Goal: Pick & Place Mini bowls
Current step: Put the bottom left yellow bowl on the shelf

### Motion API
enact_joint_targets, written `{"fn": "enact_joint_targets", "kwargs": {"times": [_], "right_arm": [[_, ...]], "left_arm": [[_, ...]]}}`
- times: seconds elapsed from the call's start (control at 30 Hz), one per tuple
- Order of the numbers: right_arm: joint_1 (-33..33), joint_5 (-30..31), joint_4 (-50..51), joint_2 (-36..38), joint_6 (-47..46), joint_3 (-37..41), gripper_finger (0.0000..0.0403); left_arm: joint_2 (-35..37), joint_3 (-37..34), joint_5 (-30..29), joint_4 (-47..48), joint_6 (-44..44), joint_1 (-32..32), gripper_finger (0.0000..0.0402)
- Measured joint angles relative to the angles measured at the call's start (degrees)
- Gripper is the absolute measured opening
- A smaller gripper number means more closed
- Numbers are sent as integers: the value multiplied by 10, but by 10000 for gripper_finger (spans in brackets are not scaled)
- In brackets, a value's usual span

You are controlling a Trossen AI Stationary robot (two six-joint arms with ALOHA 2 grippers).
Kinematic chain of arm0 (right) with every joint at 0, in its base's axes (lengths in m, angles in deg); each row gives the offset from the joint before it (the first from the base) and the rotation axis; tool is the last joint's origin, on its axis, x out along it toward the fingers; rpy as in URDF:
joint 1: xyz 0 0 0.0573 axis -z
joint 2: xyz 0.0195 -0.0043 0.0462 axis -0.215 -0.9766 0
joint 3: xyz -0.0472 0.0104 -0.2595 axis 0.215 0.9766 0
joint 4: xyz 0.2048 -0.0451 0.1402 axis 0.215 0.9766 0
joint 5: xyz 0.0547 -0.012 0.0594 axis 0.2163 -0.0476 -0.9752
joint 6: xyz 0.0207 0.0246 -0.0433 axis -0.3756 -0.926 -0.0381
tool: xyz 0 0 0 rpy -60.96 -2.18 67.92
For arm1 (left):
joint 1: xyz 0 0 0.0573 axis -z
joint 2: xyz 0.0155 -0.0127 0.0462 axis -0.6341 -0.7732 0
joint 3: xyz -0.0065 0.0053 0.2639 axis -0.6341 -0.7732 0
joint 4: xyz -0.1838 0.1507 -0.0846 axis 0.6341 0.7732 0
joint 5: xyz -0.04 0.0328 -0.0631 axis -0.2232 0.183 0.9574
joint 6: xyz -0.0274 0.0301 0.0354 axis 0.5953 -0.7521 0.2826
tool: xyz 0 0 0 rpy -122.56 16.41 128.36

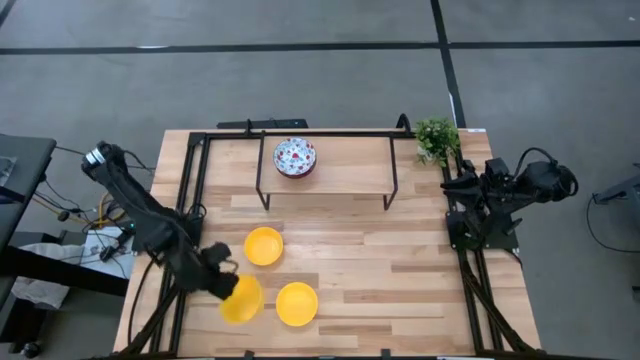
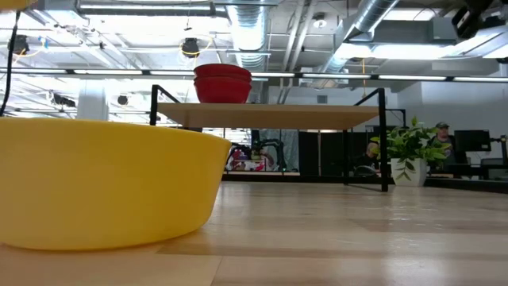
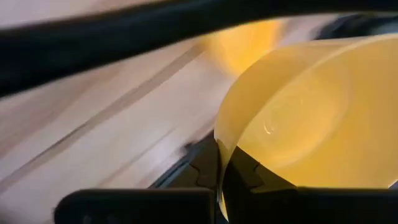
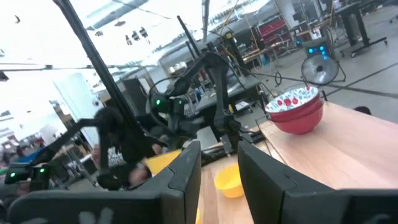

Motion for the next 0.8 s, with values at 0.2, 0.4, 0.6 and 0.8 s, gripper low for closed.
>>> {"fn": "enact_joint_targets", "kwargs": {"times": [0.2, 0.4, 0.6, 0.8], "right_arm": [[0, 22, -22, 0, 0, 0, 97], [0, 68, -47, -2, 0, 0, 97], [0, 74, -97, -14, 47, 0, 97], [0, 73, -211, -80, 185, 0, 97]], "left_arm": [[38, 44, -122, -7, -112, -62, 2], [1, 103, -169, -91, -345, -194, 2], [-80, 195, -187, -195, -594, -326, 2], [-175, 288, -191, -219, -720, -419, 2]]}}
